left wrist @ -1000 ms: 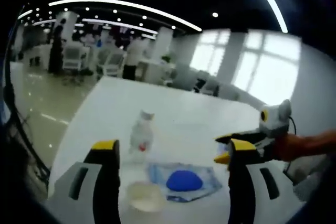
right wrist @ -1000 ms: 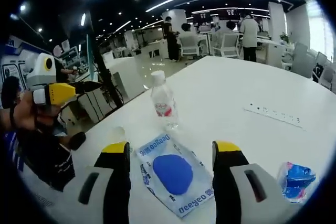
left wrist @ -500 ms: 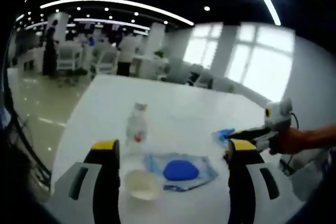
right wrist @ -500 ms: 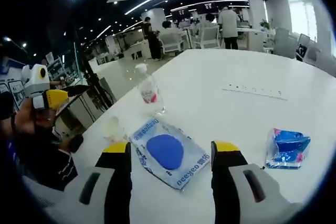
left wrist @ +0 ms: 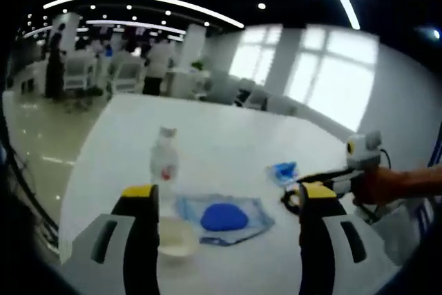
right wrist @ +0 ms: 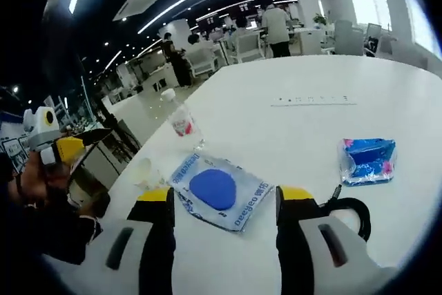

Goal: Arrange the tabletop items into an orderly group along one side of the table until the central work area is clear of visible clutter.

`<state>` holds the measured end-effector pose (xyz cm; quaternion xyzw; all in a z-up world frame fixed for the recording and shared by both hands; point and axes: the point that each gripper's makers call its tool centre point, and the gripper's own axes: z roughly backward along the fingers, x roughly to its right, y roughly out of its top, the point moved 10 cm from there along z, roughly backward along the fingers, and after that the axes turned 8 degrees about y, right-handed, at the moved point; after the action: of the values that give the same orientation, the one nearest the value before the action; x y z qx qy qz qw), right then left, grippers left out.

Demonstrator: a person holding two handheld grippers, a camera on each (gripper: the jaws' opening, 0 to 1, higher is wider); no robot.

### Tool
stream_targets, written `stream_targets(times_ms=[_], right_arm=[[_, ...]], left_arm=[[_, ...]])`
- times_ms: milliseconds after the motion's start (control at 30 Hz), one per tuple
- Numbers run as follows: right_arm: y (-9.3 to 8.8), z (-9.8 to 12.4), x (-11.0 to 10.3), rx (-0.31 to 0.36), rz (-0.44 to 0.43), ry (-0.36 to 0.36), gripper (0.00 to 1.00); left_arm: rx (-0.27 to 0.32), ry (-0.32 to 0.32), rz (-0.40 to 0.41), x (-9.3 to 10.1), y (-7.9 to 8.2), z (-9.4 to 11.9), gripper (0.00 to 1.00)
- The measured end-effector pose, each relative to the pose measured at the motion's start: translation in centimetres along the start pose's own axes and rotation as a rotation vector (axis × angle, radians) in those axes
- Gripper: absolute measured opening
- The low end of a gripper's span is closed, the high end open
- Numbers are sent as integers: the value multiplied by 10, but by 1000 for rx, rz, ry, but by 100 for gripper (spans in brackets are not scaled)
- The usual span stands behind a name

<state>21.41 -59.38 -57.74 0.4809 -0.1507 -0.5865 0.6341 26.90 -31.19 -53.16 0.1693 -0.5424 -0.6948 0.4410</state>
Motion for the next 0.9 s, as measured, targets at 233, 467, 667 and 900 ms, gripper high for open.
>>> stream_targets(times_ms=[233, 467, 667, 900], right_arm=[[-14, 6, -3, 16, -65, -20, 59], [-25, 15, 0, 28, -118, -36, 59], [-37, 15, 10, 12, -173, -21, 59], [-48, 5, 23, -7, -213, 3, 57]], left_arm=[[-30, -50, -31, 11, -9, -7, 78], [-78, -90, -58, 29, -18, -14, 77], [-103, -55, -62, 41, -25, -30, 77], [-138, 48, -35, 42, -32, -53, 75]])
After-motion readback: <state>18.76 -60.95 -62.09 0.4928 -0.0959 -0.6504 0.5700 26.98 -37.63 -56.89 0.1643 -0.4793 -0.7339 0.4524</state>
